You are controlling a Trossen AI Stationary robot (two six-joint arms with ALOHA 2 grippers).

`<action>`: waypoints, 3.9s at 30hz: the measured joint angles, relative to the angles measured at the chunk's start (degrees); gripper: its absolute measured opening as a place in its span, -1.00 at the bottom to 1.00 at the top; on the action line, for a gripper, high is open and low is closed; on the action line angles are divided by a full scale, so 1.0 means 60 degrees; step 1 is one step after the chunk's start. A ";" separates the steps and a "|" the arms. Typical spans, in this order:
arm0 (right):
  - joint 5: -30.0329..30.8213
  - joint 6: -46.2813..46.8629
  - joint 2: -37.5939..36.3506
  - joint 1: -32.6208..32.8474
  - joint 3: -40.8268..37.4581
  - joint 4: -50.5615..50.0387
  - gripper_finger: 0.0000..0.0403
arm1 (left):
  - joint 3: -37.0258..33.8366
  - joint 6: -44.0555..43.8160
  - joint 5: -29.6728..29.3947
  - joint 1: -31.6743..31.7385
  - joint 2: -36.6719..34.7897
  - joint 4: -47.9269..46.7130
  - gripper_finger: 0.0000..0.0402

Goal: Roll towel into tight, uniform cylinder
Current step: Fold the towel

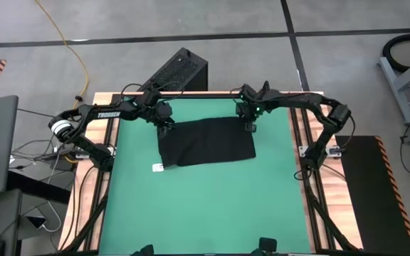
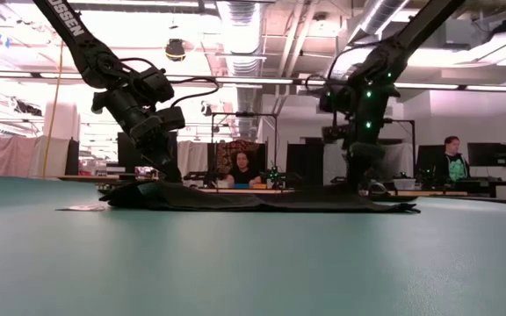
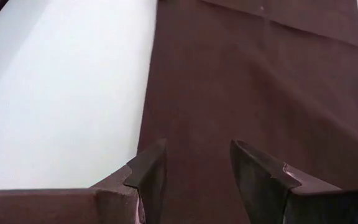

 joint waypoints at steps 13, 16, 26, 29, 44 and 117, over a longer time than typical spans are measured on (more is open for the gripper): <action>-0.0063 0.0101 -0.0397 0.0061 0.0337 -0.0694 -0.97 | 0.0000 0.0904 -0.0776 0.0091 0.0004 -0.0482 -0.18; -0.0083 0.0044 -0.0395 0.0127 0.0337 -0.0654 -0.97 | 0.0000 0.1035 -0.1532 0.0343 0.0011 -0.0455 -0.18; -0.0086 -0.0133 -0.0395 0.0129 0.0337 -0.0648 -0.97 | 0.0001 0.0849 0.0184 0.1633 0.0018 -0.0707 -0.18; -0.0090 -0.0149 -0.0395 0.0129 0.0337 -0.0648 -0.97 | 0.0004 0.0919 0.0083 0.1623 0.0022 -0.1108 -0.18; -0.0107 -0.0178 -0.0395 0.0129 0.0337 -0.0683 -0.97 | 0.0088 0.1147 -0.0827 0.1472 0.1371 -0.1082 -0.19; 0.4950 0.0110 -0.4098 0.1199 0.0410 0.0304 -0.99 | 0.3970 0.1508 -0.8598 -0.2631 -0.3445 -0.6075 -1.00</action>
